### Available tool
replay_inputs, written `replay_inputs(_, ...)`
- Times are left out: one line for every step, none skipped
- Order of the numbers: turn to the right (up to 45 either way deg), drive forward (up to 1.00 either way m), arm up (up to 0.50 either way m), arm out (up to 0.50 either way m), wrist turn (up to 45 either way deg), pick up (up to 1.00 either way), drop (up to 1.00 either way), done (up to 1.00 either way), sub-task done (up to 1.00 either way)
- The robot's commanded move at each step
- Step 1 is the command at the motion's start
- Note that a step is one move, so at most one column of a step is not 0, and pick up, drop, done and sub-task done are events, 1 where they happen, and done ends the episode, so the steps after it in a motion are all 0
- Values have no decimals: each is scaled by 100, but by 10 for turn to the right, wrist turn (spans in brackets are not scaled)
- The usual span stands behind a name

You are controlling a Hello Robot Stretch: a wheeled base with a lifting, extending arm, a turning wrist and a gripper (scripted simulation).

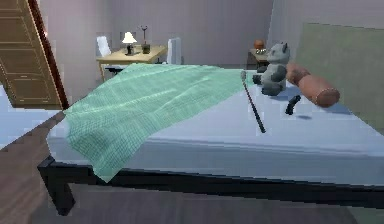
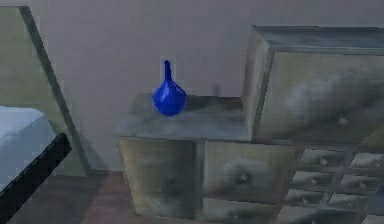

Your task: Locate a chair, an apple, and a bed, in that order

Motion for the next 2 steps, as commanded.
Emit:
replay_inputs(0, 30, 0, 0, 0, 0, 0, 0, 0)
replay_inputs(0, 0, 0, 0, 0, 0, 0, 100, 0)
